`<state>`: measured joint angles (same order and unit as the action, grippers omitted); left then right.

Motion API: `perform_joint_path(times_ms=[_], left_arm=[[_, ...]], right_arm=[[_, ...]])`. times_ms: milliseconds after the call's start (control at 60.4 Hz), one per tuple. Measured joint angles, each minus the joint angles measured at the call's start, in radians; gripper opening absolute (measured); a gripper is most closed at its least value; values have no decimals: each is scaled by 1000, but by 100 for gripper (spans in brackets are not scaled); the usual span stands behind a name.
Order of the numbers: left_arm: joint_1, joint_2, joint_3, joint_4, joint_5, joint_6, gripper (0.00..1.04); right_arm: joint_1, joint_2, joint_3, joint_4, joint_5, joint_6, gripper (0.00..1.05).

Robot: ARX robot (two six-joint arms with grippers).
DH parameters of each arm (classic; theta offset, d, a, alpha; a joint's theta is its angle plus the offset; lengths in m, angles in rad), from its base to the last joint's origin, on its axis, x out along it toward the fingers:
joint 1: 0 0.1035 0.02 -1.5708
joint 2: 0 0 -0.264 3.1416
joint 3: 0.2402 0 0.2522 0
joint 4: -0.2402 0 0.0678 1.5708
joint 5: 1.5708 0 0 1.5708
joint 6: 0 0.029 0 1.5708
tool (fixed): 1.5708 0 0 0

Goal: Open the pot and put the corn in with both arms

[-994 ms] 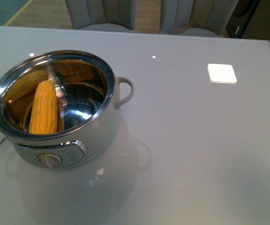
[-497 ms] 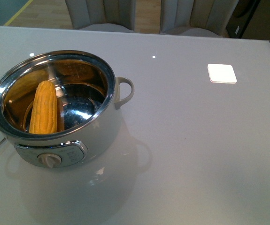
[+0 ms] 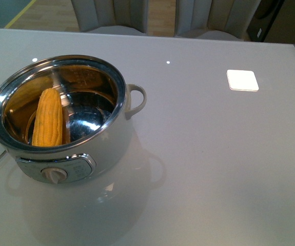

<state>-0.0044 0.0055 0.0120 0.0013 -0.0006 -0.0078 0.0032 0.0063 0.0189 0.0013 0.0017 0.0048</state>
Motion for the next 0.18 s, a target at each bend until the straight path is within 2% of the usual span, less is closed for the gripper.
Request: perform_joint_path(times_ms=[182], left_arm=[[0, 0, 0, 0, 0, 0, 98]], right_arm=[[0, 0, 0, 0, 0, 0, 96]])
